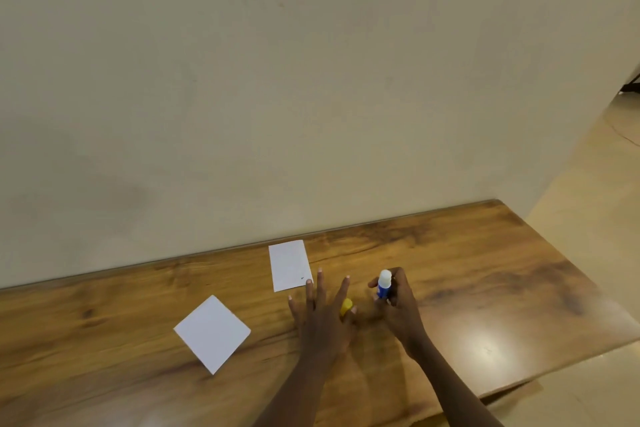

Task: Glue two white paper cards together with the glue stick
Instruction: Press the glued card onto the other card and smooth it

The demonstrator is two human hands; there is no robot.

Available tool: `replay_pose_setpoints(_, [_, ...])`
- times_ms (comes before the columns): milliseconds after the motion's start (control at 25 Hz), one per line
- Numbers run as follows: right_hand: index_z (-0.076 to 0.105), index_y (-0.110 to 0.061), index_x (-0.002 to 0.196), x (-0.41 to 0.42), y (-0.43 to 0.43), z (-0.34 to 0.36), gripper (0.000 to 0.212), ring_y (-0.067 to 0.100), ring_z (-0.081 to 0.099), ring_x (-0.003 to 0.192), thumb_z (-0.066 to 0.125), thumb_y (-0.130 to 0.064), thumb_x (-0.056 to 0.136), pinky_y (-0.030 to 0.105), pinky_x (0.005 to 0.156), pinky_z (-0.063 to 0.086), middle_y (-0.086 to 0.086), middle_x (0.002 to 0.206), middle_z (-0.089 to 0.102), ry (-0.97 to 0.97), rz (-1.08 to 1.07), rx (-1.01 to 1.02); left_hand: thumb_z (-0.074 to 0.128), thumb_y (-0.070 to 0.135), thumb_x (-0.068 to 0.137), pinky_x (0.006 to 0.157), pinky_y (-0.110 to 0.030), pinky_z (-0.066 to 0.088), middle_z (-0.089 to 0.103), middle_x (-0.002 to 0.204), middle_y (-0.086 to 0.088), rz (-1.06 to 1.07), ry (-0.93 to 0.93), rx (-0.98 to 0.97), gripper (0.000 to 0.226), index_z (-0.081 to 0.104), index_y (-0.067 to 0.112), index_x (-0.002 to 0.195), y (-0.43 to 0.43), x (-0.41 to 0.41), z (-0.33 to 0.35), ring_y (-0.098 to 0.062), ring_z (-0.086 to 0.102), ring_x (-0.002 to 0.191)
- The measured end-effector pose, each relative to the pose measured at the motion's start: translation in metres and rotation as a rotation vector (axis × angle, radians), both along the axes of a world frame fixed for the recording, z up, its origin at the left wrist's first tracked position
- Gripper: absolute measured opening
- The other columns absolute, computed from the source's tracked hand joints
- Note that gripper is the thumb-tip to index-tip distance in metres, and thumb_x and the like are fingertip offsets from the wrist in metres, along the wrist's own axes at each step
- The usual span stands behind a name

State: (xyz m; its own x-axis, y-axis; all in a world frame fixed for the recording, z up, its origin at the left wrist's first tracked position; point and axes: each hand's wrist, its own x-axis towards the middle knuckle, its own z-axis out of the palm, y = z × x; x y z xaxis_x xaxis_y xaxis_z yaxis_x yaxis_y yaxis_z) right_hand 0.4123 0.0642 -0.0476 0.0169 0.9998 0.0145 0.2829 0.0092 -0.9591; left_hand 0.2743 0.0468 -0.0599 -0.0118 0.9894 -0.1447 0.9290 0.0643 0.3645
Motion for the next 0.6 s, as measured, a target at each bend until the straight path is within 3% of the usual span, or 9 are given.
replay_pose_setpoints(80, [0.045,-0.013,0.096,0.004,-0.001,-0.014,0.027,0.018,0.057,0.085,0.054,0.006,0.08,0.028,0.076,0.049,-0.004,0.087,0.058,-0.071,0.016,-0.018,0.025,0.058,0.089,0.109,-0.06,-0.014,-0.017,0.156,-0.002,0.005,-0.007,-0.009,0.061,-0.007,0.045,0.139,0.001,0.0,-0.007,-0.029,-0.017,0.143])
replay_pose_setpoints(240, [0.042,-0.026,0.093,0.004,0.0,-0.022,0.038,0.008,0.056,0.082,0.055,0.007,0.079,0.008,0.067,0.046,-0.014,0.086,0.054,-0.143,0.011,-0.053,0.026,0.059,0.088,0.109,-0.059,-0.016,-0.017,0.156,-0.002,0.026,0.011,0.016,0.062,-0.004,0.043,0.14,0.001,0.003,-0.012,-0.029,-0.018,0.142])
replay_pose_setpoints(360, [0.044,-0.023,0.094,0.007,0.001,-0.023,0.04,0.008,0.054,0.083,0.057,0.009,0.075,0.017,0.079,0.045,-0.008,0.088,0.054,-0.174,0.021,-0.089,0.028,0.059,0.088,0.109,-0.057,-0.018,-0.015,0.156,-0.003,0.038,-0.003,0.018,0.064,0.0,0.039,0.142,0.001,0.005,-0.012,-0.029,-0.018,0.142])
replay_pose_setpoints(480, [0.046,-0.019,0.104,0.007,-0.001,-0.017,0.045,0.015,0.053,0.096,0.06,0.01,0.073,0.027,0.088,0.043,0.0,0.101,0.056,-0.178,0.043,-0.08,0.029,0.059,0.088,0.11,-0.057,-0.016,-0.017,0.156,-0.004,0.017,0.007,-0.011,0.068,-0.003,0.034,0.143,0.001,0.002,-0.01,-0.029,-0.019,0.142])
replay_pose_setpoints(600, [0.045,-0.016,0.114,0.018,-0.007,0.0,0.053,0.006,0.049,0.108,0.056,0.016,0.072,0.014,0.084,0.042,-0.002,0.125,0.044,-0.082,0.025,-0.021,0.031,0.062,0.086,0.11,-0.056,-0.015,-0.019,0.155,-0.004,-0.046,-0.023,-0.054,0.076,-0.008,0.03,0.143,-0.001,-0.005,-0.003,-0.028,-0.019,0.142])
